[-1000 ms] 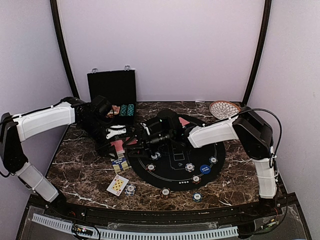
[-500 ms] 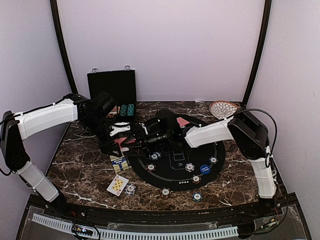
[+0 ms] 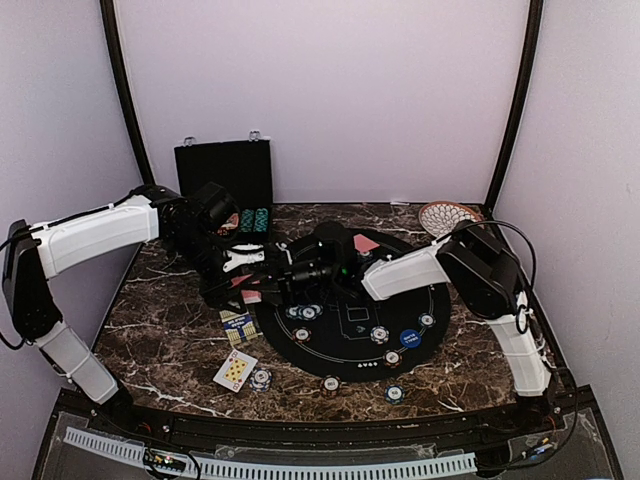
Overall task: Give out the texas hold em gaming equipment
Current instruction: Pick up the poker card from the face-down deck piles.
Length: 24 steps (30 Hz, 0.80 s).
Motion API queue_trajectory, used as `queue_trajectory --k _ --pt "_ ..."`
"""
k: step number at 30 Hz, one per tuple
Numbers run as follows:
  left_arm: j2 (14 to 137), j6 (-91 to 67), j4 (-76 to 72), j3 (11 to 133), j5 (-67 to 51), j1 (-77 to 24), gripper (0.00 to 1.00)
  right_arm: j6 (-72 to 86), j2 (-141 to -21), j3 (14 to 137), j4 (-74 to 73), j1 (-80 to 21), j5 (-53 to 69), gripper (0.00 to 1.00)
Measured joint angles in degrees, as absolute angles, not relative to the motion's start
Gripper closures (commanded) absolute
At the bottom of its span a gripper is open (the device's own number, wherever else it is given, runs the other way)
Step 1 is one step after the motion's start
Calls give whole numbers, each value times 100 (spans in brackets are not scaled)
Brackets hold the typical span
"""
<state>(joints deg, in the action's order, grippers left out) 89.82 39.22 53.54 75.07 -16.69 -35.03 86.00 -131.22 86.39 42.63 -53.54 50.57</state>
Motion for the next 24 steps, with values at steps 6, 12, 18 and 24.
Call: queue_trajectory --k 6,12,18,24 --pt "9000 3938 5321 7511 -1588 -3524 36 9268 -13218 8444 4939 -5334 5048 100" --pt "8995 3935 5238 7507 -1673 -3553 29 9489 -13218 8208 5424 -5310 4998 100" --pt "8794 3951 5107 7400 -1920 -3551 11 9539 -13198 7931 5741 -5284 4993 100" --pt "8501 3944 5063 7373 -2126 -3535 12 9524 -13196 7778 5734 -5275 4993 100"
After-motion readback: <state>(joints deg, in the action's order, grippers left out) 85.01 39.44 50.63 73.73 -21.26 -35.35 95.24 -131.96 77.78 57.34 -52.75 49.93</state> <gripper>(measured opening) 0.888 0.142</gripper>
